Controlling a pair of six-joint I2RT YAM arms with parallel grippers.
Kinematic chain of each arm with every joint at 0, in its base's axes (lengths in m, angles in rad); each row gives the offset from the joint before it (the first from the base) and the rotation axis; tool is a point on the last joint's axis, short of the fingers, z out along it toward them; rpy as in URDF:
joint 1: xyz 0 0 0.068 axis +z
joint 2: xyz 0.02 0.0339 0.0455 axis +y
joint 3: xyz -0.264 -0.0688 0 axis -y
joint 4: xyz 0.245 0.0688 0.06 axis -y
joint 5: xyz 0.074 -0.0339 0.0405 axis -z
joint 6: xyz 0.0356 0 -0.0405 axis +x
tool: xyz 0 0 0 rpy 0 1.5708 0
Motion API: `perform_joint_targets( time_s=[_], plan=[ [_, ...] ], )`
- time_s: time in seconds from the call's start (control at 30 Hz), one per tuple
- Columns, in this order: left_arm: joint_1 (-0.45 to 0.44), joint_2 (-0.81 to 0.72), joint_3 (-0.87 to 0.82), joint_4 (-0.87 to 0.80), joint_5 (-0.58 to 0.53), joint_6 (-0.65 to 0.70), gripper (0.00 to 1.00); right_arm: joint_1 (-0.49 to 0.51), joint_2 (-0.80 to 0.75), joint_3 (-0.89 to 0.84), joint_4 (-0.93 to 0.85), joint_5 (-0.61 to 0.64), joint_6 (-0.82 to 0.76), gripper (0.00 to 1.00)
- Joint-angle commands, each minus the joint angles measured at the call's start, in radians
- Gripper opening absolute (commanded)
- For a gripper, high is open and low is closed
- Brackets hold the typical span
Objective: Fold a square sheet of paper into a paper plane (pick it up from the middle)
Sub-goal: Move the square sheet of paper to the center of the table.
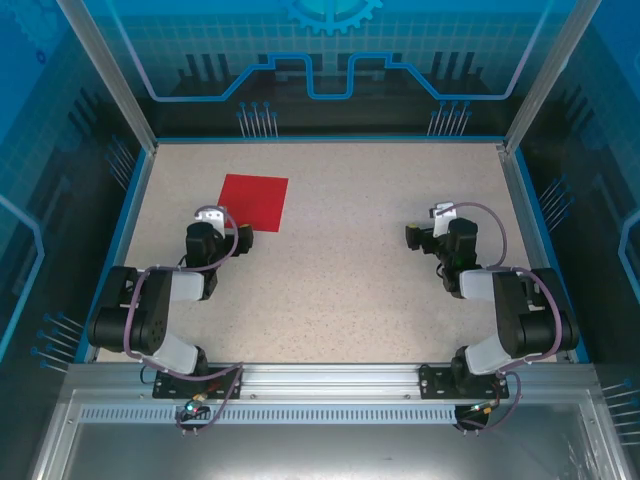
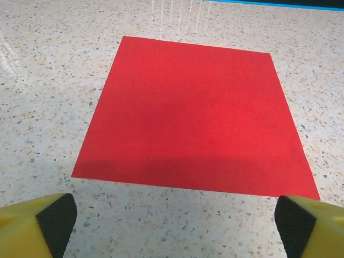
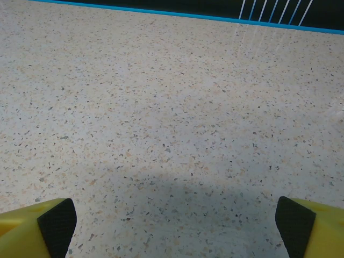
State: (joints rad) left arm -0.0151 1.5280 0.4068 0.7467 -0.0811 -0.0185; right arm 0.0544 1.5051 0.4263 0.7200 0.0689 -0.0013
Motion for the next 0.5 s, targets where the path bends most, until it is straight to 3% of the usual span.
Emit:
perform_joint_targets(
  time_s=[0.0, 0.47],
  plan=[
    [0.006, -0.011, 0.009, 0.036, 0.021, 0.022, 0.99, 0.005, -0.002, 0.004, 0.035, -0.004, -0.009, 0.99],
    [0.01, -0.012, 0.012, 0.033, 0.031, 0.018, 0.99, -0.001, -0.002, 0.005, 0.032, -0.019, -0.005, 0.99]
  ],
)
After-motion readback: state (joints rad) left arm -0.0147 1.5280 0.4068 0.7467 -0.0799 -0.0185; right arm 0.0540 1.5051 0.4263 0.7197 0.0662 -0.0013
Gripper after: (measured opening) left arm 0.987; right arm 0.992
